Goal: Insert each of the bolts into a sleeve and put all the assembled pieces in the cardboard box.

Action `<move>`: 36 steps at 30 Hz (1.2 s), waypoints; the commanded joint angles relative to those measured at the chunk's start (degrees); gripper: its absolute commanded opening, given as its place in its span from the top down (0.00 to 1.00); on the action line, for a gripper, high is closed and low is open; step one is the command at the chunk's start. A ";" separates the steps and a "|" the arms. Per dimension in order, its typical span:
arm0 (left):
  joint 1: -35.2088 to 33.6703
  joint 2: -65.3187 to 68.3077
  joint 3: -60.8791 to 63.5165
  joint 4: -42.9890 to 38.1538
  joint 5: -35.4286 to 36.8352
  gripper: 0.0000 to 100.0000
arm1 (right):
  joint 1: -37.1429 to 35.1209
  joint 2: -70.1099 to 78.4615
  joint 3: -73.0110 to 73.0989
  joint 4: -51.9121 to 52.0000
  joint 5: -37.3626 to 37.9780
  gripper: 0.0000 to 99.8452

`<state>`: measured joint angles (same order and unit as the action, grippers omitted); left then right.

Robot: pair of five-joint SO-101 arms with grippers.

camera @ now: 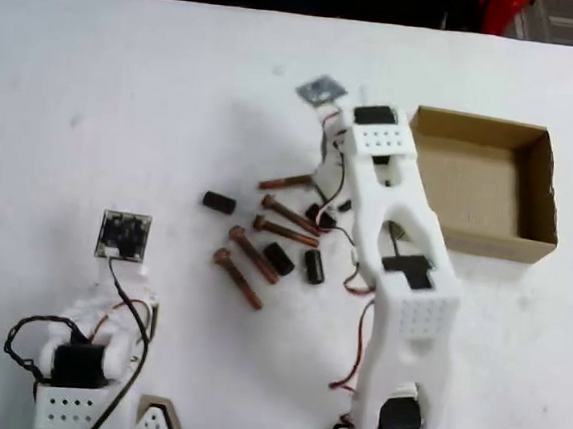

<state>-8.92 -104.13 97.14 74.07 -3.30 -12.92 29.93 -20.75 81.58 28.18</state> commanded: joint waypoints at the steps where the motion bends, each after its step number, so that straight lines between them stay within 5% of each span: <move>1: -0.13 -0.48 -0.18 -0.44 -0.26 0.97 | -0.13 -12.79 -0.53 4.26 0.53 0.98; 14: -0.13 -0.48 -0.18 -0.44 -0.26 0.97 | -0.04 -44.09 5.27 16.84 0.53 0.98; 36: -0.13 -0.48 -0.18 -0.44 -0.26 0.97 | 0.22 -100.62 61.63 1.54 0.53 0.98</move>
<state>-8.92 -104.13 97.14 74.07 -3.30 -12.75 -65.27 36.92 86.07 28.18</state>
